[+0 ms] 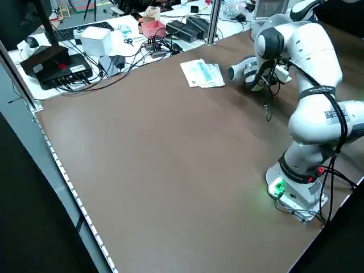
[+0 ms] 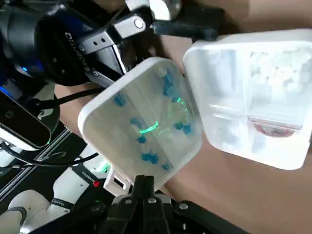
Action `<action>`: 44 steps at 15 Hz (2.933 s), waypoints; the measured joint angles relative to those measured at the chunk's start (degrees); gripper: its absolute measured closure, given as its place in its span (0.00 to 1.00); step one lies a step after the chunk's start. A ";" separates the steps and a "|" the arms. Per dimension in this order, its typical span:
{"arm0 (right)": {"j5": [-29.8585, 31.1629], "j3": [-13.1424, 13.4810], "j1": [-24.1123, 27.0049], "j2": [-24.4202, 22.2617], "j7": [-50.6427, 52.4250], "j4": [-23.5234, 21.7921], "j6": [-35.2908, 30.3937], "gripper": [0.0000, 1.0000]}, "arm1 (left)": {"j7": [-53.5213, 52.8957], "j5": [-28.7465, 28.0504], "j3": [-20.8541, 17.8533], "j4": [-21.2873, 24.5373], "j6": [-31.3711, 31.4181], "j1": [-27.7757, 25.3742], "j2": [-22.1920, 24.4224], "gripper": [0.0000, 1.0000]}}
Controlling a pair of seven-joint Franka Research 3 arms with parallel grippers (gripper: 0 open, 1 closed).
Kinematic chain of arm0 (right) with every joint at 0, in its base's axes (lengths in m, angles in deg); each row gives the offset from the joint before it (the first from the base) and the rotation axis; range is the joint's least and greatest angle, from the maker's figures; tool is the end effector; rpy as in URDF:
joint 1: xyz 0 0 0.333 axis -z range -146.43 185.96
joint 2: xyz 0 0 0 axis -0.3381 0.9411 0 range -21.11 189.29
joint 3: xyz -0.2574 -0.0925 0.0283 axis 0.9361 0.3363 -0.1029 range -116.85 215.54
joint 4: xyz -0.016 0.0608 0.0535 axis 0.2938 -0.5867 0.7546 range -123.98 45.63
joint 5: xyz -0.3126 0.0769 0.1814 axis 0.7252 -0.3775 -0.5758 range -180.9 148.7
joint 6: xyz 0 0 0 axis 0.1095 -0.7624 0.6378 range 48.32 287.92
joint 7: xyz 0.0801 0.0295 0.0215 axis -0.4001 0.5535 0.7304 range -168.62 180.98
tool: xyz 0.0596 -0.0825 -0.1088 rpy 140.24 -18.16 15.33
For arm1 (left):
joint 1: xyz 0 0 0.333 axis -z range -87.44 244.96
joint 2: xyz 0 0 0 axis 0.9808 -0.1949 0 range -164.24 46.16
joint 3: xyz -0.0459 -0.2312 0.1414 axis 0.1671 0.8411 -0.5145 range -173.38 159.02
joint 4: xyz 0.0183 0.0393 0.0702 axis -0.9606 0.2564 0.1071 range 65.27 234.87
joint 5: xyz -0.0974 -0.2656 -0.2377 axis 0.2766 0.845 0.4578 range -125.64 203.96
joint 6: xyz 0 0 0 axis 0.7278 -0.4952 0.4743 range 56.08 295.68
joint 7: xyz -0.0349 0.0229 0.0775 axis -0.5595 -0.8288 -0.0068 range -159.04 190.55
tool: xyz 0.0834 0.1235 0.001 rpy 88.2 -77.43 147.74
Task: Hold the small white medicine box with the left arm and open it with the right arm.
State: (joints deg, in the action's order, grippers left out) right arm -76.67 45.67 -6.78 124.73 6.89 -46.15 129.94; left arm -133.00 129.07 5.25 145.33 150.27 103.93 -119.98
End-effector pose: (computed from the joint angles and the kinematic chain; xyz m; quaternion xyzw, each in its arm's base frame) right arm 0.4516 0.3802 0.1407 -0.8623 0.0473 0.3466 0.3662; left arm 0.4594 -0.4490 0.0357 0.4658 -0.6355 0.3821 0.4830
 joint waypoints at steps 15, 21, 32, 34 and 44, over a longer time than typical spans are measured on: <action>-0.28 -0.07 -0.35 0.00 -0.02 0.54 1.99 0.99 | 4.79 -8.77 0.26 -1.76 0.40 -3.49 0.50 0.01; -1.42 -0.13 -1.80 0.18 -0.02 0.62 5.02 0.99 | 11.65 -18.10 -0.03 -1.76 -7.39 -11.62 2.97 0.01; -1.51 -0.16 -6.60 2.69 0.05 0.56 17.14 0.99 | 30.64 -27.89 -0.42 -2.71 -13.69 -23.21 12.30 0.01; -1.49 -0.16 -7.05 3.07 0.14 0.56 18.58 0.99 | 33.71 -28.02 -0.46 -3.41 -13.69 -24.05 13.18 0.00; -0.15 -0.11 -7.53 3.48 1.02 0.79 19.29 0.99 | 63.85 -36.10 -1.22 -4.24 -13.68 -28.66 19.00 0.01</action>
State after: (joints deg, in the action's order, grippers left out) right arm -76.81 45.57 -14.30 128.21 7.91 -45.35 149.23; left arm -69.15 92.97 4.03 141.09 136.59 75.26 -100.98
